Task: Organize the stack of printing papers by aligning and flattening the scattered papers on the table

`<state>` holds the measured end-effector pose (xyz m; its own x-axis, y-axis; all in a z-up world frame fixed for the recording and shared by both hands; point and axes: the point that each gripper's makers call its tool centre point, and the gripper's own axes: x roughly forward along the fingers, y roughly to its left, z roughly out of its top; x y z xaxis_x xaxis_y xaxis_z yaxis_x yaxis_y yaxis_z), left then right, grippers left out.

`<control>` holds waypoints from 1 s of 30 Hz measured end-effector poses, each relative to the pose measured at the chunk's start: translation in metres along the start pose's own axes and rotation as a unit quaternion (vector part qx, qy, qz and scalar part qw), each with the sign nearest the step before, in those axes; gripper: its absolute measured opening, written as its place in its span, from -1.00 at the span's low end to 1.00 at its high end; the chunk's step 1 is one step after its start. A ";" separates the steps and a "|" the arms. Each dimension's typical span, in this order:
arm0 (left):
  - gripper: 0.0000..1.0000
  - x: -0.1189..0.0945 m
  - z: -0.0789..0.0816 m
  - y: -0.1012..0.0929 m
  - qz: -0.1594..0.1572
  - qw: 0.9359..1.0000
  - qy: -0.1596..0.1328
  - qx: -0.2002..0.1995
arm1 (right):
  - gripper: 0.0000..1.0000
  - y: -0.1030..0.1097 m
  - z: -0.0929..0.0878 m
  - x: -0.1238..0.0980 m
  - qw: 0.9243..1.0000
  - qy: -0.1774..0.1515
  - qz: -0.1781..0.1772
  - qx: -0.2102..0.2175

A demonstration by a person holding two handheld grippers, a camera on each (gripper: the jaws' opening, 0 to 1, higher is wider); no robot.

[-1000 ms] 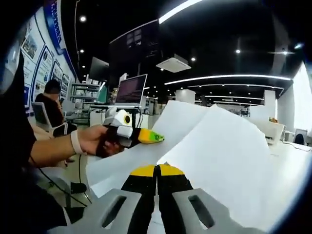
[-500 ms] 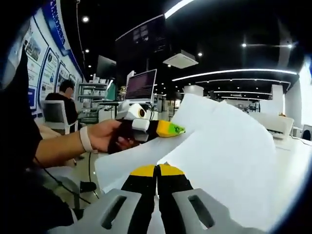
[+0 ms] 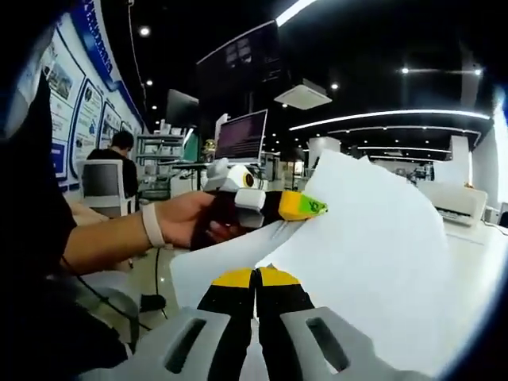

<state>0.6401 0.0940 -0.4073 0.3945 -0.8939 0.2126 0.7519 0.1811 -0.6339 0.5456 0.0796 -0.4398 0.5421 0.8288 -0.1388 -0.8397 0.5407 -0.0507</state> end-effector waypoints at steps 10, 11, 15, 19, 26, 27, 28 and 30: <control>-0.75 0.000 0.000 0.001 0.000 1.000 0.002 0.002 | -1.00 0.031 -0.006 0.014 0.999 0.010 0.031 -0.031; -0.75 0.000 0.000 0.001 0.001 1.000 0.002 0.001 | -1.00 0.034 -0.007 0.015 0.999 0.013 0.037 -0.029; -0.78 0.001 -0.002 0.001 0.001 1.000 0.007 0.004 | -1.00 0.036 -0.008 0.016 0.998 0.014 0.038 -0.043; -0.88 0.002 -0.004 -0.003 -0.004 0.999 0.009 0.036 | -1.00 0.034 -0.008 0.017 0.997 0.009 0.033 -0.066; -0.88 0.002 -0.004 -0.003 -0.005 0.999 0.009 0.036 | -0.99 0.034 -0.007 0.012 0.997 0.008 0.046 -0.057; -0.88 0.002 -0.004 -0.004 -0.006 0.999 0.008 0.036 | -0.94 0.032 -0.007 0.009 0.997 0.012 0.049 -0.060; -0.88 0.002 -0.004 -0.004 -0.006 0.999 0.008 0.036 | -0.88 0.029 -0.006 0.007 0.997 0.011 0.047 -0.062; -0.88 0.001 -0.003 -0.004 -0.007 0.999 0.006 0.038 | -0.73 0.021 0.000 -0.001 0.998 -0.002 0.046 -0.049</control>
<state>0.6359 0.0910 -0.4065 0.3771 -0.9016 0.2120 0.7954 0.1980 -0.5728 0.5277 0.0900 -0.4403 0.4623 0.8749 -0.1444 -0.8851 0.4454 -0.1350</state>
